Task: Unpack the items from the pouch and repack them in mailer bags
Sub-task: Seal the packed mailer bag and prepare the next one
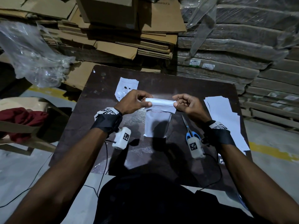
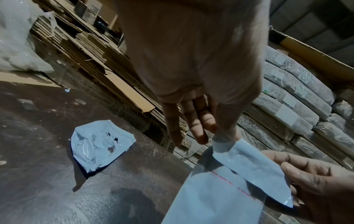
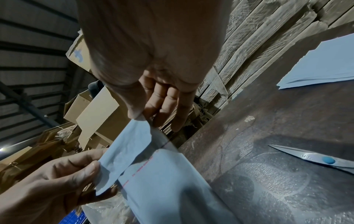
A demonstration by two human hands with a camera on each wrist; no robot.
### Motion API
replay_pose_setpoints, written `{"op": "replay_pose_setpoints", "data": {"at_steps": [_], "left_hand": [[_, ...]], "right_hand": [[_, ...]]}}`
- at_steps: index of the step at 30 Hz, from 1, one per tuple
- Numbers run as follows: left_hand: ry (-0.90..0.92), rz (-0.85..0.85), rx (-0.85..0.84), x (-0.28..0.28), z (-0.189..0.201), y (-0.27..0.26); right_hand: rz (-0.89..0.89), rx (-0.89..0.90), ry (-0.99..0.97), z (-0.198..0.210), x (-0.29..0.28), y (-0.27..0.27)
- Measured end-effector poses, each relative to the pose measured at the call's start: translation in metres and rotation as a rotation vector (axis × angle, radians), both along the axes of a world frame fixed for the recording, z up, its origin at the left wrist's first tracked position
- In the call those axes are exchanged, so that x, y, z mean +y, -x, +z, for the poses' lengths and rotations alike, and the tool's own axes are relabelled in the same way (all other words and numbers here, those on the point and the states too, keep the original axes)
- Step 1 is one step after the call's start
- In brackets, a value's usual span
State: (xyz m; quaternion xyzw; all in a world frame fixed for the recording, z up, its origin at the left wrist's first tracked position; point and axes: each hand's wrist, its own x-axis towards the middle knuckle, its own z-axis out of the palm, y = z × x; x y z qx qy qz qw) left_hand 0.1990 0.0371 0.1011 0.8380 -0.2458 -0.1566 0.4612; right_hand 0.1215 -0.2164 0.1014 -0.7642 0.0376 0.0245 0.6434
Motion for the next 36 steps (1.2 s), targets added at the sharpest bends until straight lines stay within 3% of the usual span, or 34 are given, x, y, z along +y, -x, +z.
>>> {"op": "replay_pose_setpoints", "data": {"at_steps": [8, 14, 21, 30, 36], "left_hand": [[-0.046, -0.048, -0.037, -0.001, 0.004, 0.0], [-0.169, -0.128, -0.116, -0.013, 0.003, 0.004], [-0.257, -0.161, -0.107, -0.011, 0.009, 0.001], [-0.325, -0.145, -0.225, -0.016, 0.009, 0.013], [-0.326, -0.146, -0.201, -0.012, 0.01, 0.013]], "right_hand": [[0.069, 0.044, 0.12, 0.004, -0.001, -0.001], [0.136, -0.13, 0.42, -0.003, 0.006, -0.007], [0.227, -0.084, 0.431, 0.002, 0.001, -0.006], [0.272, -0.22, 0.732, -0.003, 0.002, -0.006], [0.318, -0.129, 0.751, 0.004, -0.001, -0.008]]}}
